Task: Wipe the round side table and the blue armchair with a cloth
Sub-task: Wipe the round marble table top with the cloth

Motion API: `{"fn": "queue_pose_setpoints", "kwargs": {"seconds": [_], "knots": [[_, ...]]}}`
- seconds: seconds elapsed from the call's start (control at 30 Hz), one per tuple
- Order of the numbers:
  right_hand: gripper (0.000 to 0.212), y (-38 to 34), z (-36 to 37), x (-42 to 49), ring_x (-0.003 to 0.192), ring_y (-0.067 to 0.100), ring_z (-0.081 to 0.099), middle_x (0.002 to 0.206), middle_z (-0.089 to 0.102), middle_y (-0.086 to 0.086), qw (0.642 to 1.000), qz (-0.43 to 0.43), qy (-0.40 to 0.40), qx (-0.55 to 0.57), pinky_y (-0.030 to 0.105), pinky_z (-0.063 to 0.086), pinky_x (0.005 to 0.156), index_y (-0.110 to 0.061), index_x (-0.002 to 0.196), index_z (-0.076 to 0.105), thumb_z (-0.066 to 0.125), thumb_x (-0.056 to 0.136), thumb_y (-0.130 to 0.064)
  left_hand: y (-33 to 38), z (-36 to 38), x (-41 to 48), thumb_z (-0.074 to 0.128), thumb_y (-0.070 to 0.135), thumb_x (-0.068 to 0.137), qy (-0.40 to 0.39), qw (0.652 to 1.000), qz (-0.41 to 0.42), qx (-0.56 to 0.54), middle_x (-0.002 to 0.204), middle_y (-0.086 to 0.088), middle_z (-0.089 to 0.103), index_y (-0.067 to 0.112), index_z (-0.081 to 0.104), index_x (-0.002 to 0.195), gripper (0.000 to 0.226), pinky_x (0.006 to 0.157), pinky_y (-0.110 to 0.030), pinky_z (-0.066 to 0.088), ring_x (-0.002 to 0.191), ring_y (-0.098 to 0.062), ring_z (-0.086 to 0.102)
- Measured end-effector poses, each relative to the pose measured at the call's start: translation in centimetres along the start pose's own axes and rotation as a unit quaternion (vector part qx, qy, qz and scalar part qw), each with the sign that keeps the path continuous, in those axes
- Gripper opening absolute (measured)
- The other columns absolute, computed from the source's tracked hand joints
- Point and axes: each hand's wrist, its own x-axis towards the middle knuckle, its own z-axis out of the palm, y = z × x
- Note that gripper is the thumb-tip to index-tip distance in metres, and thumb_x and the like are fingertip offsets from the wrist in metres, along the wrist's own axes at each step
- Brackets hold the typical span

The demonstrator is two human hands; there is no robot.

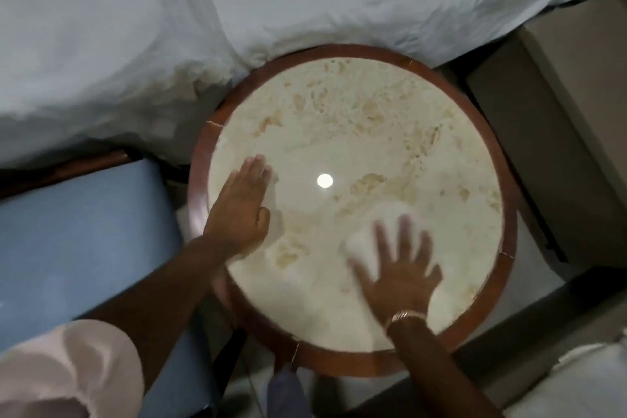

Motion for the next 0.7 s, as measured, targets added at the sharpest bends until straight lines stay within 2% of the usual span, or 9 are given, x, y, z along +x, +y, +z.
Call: {"fn": "queue_pose_setpoints", "kwargs": {"seconds": [0.07, 0.1, 0.23, 0.3, 0.4, 0.5, 0.57, 0.63, 0.7], "knots": [[0.087, -2.3, -1.7, 1.8, 0.149, 0.052, 0.012, 0.170, -0.006, 0.010, 0.982, 0.177, -0.023, 0.062, 0.075, 0.026, 0.107, -0.040, 0.158, -0.006, 0.033, 0.089, -0.077, -1.9, -2.3, -2.9, 0.035, 0.026, 0.087, -0.025, 0.999, -0.008, 0.036, 0.170, -0.018, 0.004, 0.004, 0.021, 0.158, 0.076, 0.127, -0.045, 0.002, 0.158, -0.033, 0.001], [0.089, -4.3, -2.2, 1.5, 0.146, 0.055, 0.016, 0.170, -0.003, 0.014, 0.982, 0.177, -0.029, 0.063, 0.075, 0.028, 0.106, -0.035, 0.159, -0.002, 0.035, 0.089, -0.076, -2.8, -3.6, -4.9, 0.037, 0.027, 0.090, -0.009, 0.999, -0.022, 0.039, 0.169, -0.021, 0.006, 0.002, 0.024, 0.157, 0.073, 0.127, -0.048, 0.004, 0.157, -0.037, 0.003], [0.076, -11.8, -3.2, -3.4, 0.125, 0.053, 0.042, 0.163, 0.024, 0.021, 0.994, -0.073, -0.081, -0.011, 0.060, 0.047, 0.089, -0.027, 0.156, 0.028, 0.049, 0.091, -0.060, -6.8, -8.4, -15.8, 0.045, 0.032, 0.098, 0.062, 0.990, -0.128, 0.011, 0.166, -0.027, 0.012, -0.002, 0.026, 0.155, 0.069, 0.125, -0.052, 0.007, 0.155, -0.042, 0.005], [0.065, -15.6, -3.9, -5.0, 0.119, 0.050, 0.048, 0.160, 0.032, 0.018, 0.991, -0.085, -0.095, 0.030, 0.058, 0.049, 0.090, -0.026, 0.150, 0.039, 0.059, 0.092, -0.048, -9.3, -10.1, -21.9, 0.039, 0.038, 0.099, 0.052, 0.984, -0.168, 0.021, 0.167, -0.024, 0.011, -0.001, 0.024, 0.156, 0.071, 0.127, -0.052, 0.009, 0.156, -0.039, 0.005], [0.056, -23.0, -4.8, -6.5, 0.126, 0.048, 0.050, 0.160, 0.035, 0.014, 0.971, -0.125, -0.135, 0.155, 0.057, 0.045, 0.102, -0.021, 0.148, 0.042, 0.055, 0.097, -0.041, -13.1, -11.9, -31.4, 0.027, 0.048, 0.097, 0.031, 0.970, -0.241, 0.022, 0.166, -0.025, 0.014, -0.004, 0.025, 0.155, 0.077, 0.126, -0.058, 0.014, 0.155, -0.042, 0.008], [0.054, -31.2, -4.3, -9.8, 0.136, 0.039, 0.045, 0.159, 0.039, 0.005, 0.943, -0.242, -0.145, 0.176, 0.056, 0.037, 0.110, -0.023, 0.148, 0.042, 0.052, 0.099, -0.044, -15.5, -13.4, -39.6, 0.014, 0.066, 0.094, 0.021, 0.949, -0.313, 0.008, 0.164, -0.029, 0.018, -0.008, 0.028, 0.152, 0.095, 0.124, -0.062, 0.014, 0.153, -0.047, 0.011], [0.055, -35.9, -2.7, -12.4, 0.142, 0.039, 0.037, 0.161, 0.036, 0.000, 0.942, -0.273, -0.142, 0.137, 0.062, 0.026, 0.114, -0.030, 0.149, 0.039, 0.049, 0.098, -0.049, -16.4, -13.7, -44.6, 0.008, 0.071, 0.092, 0.027, 0.935, -0.354, -0.004, 0.163, -0.029, 0.022, -0.009, 0.031, 0.151, 0.102, 0.124, -0.061, 0.014, 0.153, -0.047, 0.013], [0.058, -39.3, -0.2, -14.5, 0.147, 0.039, 0.026, 0.165, 0.026, -0.003, 0.935, -0.293, -0.174, 0.098, 0.072, 0.014, 0.114, -0.038, 0.151, 0.033, 0.044, 0.098, -0.057, -16.5, -13.0, -48.9, 0.004, 0.071, 0.091, 0.026, 0.921, -0.390, 0.002, 0.161, -0.030, 0.027, -0.009, 0.035, 0.149, 0.104, 0.123, -0.060, 0.018, 0.152, -0.047, 0.019], [0.060, -40.6, 3.0, -16.2, 0.152, 0.041, 0.008, 0.170, 0.007, -0.008, 0.907, -0.369, -0.203, 0.006, 0.076, 0.009, 0.112, -0.048, 0.153, 0.024, 0.042, 0.096, -0.062, -15.8, -11.7, -51.7, 0.016, 0.062, 0.091, 0.019, 0.895, -0.445, 0.000, 0.155, -0.035, 0.036, -0.012, 0.042, 0.144, 0.095, 0.120, -0.062, 0.022, 0.149, -0.050, 0.026]]}}
